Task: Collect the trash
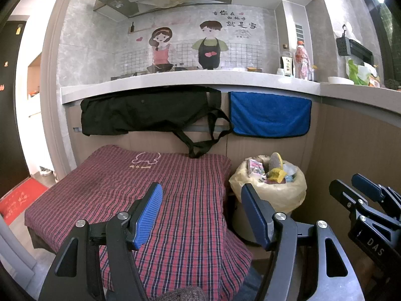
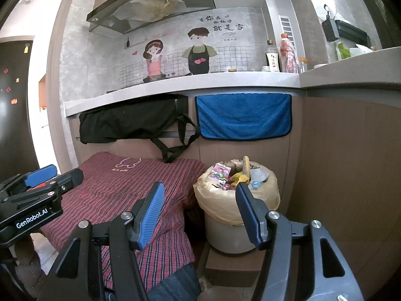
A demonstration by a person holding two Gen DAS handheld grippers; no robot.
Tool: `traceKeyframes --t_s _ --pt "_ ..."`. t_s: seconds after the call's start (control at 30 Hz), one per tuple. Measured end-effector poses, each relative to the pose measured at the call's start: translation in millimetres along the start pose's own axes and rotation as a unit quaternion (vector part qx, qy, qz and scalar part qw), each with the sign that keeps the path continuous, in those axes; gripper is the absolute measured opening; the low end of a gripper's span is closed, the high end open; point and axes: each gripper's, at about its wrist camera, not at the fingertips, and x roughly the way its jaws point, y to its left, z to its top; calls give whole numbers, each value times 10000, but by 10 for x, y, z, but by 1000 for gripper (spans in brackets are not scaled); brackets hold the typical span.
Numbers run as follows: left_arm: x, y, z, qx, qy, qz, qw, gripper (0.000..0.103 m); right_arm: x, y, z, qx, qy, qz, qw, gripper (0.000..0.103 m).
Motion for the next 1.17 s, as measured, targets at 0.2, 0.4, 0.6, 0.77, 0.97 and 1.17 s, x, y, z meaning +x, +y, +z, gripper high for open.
traceKeyframes --t_s 0.2,0.4,0.6,0.77,0.97,1.17 --pt "1 1 -3 -2 -1 1 10000 66 -1 -9 4 2 14 5 10000 57" --pt "2 -32 -1 -3 37 -9 10000 66 -5 -7 3 3 -9 -6 10000 58" --pt "-1 -53 -6 -2 35 -17 10000 66 9 -40 15 -3 -6 11 10000 58" --pt "-6 -79 -23 15 64 -49 10000 66 6 -54 18 -1 -19 -2 10000 58" --pt "8 -94 -35 19 85 -73 9999 66 13 -117 16 30 -27 -20 10000 58" --pt "28 -72 -45 2 121 -92 9999 66 20 -117 16 19 -29 -8 10000 58"
